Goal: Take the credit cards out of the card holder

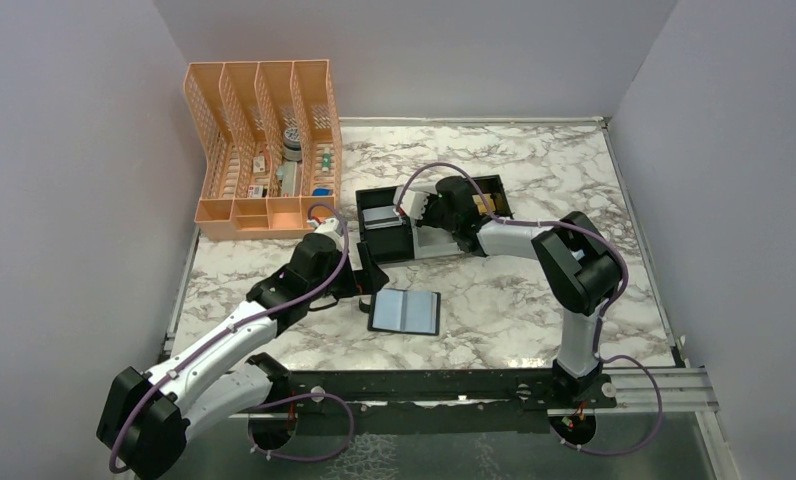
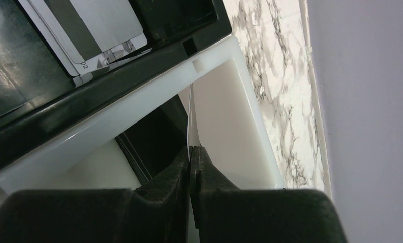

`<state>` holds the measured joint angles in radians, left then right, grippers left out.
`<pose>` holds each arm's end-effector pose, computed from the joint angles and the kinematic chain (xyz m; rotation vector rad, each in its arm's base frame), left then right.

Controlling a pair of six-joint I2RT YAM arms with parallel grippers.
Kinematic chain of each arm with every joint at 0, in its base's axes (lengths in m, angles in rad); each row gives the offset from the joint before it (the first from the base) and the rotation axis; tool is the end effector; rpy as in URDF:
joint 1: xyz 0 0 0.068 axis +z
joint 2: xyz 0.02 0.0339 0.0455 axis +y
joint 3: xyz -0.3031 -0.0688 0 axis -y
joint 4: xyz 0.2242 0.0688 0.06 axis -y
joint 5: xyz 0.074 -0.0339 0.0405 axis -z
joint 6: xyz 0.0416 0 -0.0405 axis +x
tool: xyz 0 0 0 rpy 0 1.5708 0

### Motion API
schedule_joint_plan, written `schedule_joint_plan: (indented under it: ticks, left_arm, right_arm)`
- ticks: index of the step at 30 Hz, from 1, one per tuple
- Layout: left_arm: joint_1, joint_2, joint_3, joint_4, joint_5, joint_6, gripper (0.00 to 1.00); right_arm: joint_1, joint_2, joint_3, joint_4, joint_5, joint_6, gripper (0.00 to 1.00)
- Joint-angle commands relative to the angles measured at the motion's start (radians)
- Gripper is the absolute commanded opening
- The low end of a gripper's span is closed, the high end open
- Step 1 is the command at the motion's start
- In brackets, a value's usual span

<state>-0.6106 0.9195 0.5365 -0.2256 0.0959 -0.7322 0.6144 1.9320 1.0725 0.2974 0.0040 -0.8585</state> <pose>0.1299 -0.0958 0.2604 -0.0826 2.3090 -0.8368 0.3406 0.2401 0.2048 -1.4332 1.5844 -0.1478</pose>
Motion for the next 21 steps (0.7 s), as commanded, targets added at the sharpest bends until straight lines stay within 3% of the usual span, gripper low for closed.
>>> schedule_joint_plan:
  ticks: [1, 7, 21]
  left_arm:
    - [0.004, 0.005, 0.027, 0.017, -0.016, -0.002, 0.99]
    - [0.003, 0.012, 0.03, 0.025, -0.015, -0.006, 0.99]
    - [0.003, 0.005, 0.026, 0.021, -0.015, -0.006, 0.99]
  right_arm:
    - [0.005, 0.006, 0.024, -0.039, -0.016, 0.003, 0.05]
    - [0.007, 0.011, 0.047, -0.083, -0.031, 0.023, 0.19]
    - [0.006, 0.021, 0.059, -0.1, -0.038, 0.04, 0.2]
